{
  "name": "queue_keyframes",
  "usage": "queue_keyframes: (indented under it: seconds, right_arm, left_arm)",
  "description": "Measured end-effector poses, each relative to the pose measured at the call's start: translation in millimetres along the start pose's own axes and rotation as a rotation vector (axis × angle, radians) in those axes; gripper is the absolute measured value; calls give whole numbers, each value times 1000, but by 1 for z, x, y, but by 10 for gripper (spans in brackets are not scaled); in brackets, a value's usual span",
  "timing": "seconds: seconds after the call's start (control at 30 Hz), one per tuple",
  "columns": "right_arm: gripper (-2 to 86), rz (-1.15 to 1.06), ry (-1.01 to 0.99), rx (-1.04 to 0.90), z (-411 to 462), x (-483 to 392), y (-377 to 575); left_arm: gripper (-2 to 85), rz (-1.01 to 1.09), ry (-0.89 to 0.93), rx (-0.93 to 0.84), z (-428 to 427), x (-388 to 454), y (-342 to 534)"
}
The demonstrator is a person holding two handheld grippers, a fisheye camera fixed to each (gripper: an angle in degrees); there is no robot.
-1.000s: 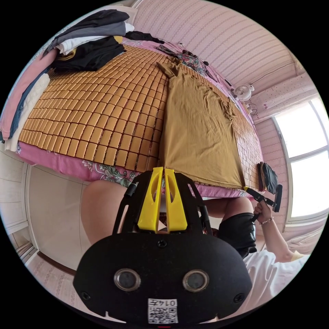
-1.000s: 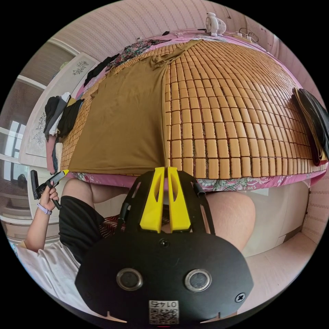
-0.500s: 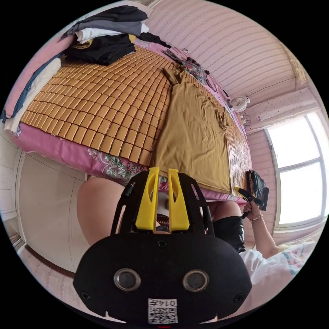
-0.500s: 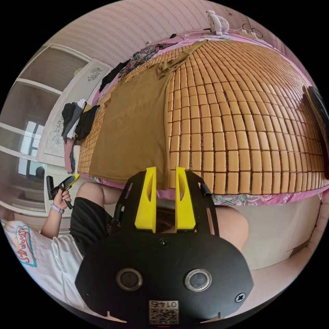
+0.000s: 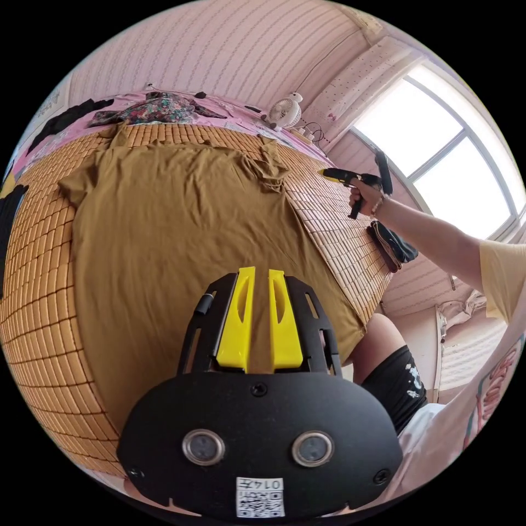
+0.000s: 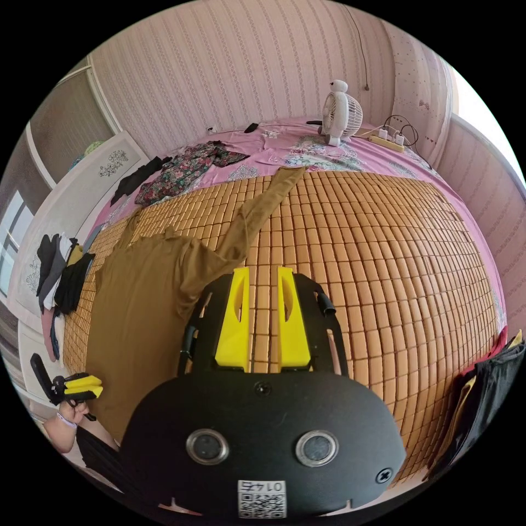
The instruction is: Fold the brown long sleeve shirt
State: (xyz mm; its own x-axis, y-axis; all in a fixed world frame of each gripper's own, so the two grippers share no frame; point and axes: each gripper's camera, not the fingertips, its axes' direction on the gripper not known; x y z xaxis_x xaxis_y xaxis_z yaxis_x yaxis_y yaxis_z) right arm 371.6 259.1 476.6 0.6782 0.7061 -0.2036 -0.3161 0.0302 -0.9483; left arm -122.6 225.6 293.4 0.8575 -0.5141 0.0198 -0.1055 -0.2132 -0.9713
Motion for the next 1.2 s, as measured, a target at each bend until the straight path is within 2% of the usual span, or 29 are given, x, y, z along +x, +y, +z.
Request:
queue_keyframes:
  seconds: [0.17,0.33,0.4,0.5,0.67,0.77,0.87,0.97,1.2]
  right_arm:
    - [62,83,-48,43,62,-8,-54]
    - [48,161,-44,-72,107,-10,-70]
    - [38,227,-209,-44,88,4,-51]
    - [24,202,-303,92,26,11,4]
    - [26,-64,-131,223,-116,-25,127]
    - [36,-149,-142,156,-166,-49,187]
    - [45,-203,-104,83,-180,-55,216]
    - [55,-138,-41,95,-176,-39,220]
    - [67,23,-9,-62,-101,-9,204]
  left_arm:
    - [29,58,-15,-96,68,12,-23]
    - [8,57,-60,-80,79,21,-17]
    - [1,72,-83,-81,83,27,-17]
    - [-5,98,-128,-77,88,39,-17]
    - [-6,26,-67,-52,96,37,-20]
    - [-7,12,-44,-51,100,39,-22]
    - [-7,41,-101,-54,106,53,-24]
    - [-7,64,-140,-55,112,65,-27]
    - [-7,77,-164,-61,124,82,-33]
